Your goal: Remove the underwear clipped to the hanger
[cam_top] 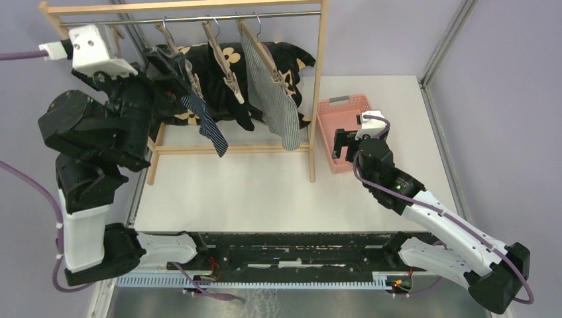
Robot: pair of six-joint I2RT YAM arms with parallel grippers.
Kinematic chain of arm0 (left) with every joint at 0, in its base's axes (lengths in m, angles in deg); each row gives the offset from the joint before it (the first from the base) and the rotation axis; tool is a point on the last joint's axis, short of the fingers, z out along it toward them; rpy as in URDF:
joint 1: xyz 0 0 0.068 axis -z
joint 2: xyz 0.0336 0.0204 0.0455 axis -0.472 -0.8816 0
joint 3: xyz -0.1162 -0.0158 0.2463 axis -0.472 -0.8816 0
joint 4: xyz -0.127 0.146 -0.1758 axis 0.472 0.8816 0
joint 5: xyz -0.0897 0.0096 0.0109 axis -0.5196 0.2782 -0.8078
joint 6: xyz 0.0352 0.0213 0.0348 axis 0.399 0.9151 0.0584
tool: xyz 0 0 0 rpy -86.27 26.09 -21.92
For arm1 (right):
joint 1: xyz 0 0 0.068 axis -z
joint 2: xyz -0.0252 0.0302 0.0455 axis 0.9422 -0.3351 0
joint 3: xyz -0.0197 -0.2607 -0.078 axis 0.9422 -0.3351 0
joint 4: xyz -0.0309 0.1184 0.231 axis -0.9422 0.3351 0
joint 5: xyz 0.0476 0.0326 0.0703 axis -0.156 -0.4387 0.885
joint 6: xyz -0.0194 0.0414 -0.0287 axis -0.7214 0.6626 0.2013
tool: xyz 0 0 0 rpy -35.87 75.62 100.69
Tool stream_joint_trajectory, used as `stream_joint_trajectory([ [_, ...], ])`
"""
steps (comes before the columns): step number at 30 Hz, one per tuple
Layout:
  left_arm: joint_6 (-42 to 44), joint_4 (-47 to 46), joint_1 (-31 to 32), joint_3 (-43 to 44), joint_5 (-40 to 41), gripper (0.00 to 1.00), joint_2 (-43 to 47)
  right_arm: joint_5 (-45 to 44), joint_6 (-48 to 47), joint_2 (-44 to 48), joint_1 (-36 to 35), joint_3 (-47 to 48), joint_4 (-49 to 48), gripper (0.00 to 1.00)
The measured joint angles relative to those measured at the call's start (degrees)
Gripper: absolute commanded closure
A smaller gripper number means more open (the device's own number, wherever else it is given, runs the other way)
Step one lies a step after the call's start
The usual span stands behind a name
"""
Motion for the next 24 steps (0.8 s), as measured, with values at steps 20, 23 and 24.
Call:
stream_joint_trajectory([
  [20, 0.5, 6.2, -34.6, 4.0, -31.1, 0.02, -18.3, 0.5, -1.0, -2.5, -0.4, 1.0, 0.4, 0.00],
  [23, -0.4, 5.9, -37.8, 4.4, -38.0, 0.06, -18.2, 0.5, -1.1, -3.6, -0.4, 1.0, 0.5, 0.00],
  [24, -1.0, 5.6, -38.7, 4.3, -39.8, 0.08, -18.0, 0.5, -1.1, -3.8, -0.4, 1.0, 0.5, 0.00],
])
